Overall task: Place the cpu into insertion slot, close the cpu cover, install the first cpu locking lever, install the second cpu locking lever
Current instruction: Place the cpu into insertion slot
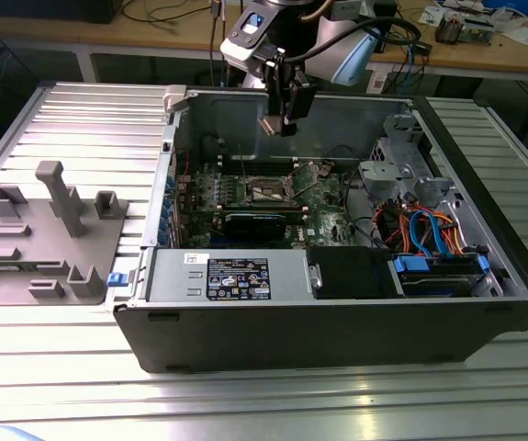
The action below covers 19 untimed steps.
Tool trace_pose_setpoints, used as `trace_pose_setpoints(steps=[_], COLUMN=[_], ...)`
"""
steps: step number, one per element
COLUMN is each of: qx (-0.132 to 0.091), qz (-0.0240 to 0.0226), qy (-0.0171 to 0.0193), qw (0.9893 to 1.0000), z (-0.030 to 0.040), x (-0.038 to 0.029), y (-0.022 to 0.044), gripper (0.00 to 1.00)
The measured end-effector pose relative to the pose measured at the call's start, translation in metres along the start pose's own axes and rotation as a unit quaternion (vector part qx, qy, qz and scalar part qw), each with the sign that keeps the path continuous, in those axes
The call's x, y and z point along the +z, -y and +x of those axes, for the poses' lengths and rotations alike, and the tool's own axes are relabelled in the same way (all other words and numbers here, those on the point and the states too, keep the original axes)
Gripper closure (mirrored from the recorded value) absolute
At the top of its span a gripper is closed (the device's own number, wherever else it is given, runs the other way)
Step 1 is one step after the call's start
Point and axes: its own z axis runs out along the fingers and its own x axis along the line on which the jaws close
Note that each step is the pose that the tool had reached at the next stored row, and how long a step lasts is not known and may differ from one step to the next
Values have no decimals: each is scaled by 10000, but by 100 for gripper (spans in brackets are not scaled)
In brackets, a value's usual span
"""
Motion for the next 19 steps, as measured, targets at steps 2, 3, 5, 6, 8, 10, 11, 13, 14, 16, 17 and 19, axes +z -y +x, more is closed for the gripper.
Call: trace_pose_setpoints(steps=[2, 3, 5, 6, 8, 10, 11, 13, 14, 16, 17, 19], qx=[4, 9, 17, 18, 22, 53, 75, 229, 312, 408, 420, 472], qz=[0, 0, 2, 1, 1, 2, 2, 3, 3, 6, 7, 10], qy=[1, 2, 6, 6, 6, 8, 9, 18, 22, 26, 27, 32], qw=[10000, 10000, 10000, 10000, 10000, 10000, 10000, 9997, 9995, 9992, 9991, 9989], z=[0, 0, 0, 0, 0, 0, 0, 0, 0, -4, -7, -16], x=[0, 0, 0, 0, 0, 0, 0, 3, 6, 19, 23, 36], y=[0, 0, 0, 0, 0, 0, 0, 0, 0, -13, -22, -52], gripper=[46, 46, 46, 46, 46, 46, 46, 46, 46, 46, 46, 46])
